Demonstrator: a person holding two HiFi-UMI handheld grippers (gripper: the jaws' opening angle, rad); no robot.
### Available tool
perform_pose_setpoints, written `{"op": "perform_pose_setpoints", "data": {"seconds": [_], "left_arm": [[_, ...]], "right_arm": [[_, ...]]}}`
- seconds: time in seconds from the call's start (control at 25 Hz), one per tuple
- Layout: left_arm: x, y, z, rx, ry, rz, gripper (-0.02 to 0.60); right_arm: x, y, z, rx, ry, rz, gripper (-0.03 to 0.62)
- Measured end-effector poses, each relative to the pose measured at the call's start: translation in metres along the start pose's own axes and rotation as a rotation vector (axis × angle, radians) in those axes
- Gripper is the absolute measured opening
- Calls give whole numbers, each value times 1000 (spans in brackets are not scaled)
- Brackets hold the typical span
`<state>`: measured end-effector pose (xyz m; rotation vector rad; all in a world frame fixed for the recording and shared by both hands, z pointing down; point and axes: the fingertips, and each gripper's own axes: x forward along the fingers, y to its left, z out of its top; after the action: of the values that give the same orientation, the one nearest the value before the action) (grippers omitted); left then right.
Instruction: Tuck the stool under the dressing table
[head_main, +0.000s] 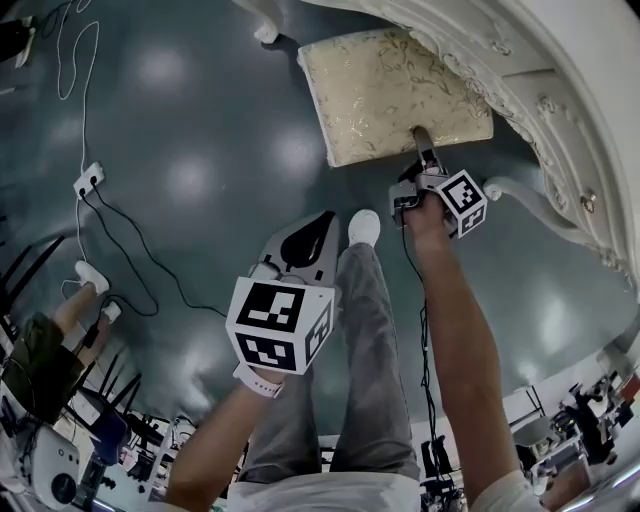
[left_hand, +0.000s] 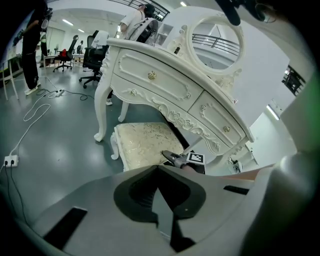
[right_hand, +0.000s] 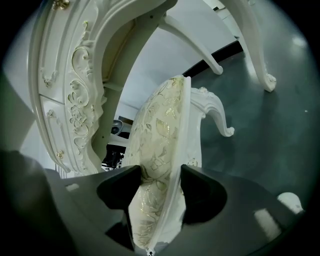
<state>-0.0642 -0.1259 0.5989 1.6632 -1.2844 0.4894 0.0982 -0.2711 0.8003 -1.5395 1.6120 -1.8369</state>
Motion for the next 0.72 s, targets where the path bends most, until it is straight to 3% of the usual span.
{"op": "perform_pose_setpoints", "data": {"seconds": [0.48,0.72], "left_arm": [[29,-27,29,-28,-10,12,6],[32,-33,31,-23,-4,9,6]], "right_arm": [[33,15,41,-83,87,27,270],[21,21,25,-45,101,33,268]]}}
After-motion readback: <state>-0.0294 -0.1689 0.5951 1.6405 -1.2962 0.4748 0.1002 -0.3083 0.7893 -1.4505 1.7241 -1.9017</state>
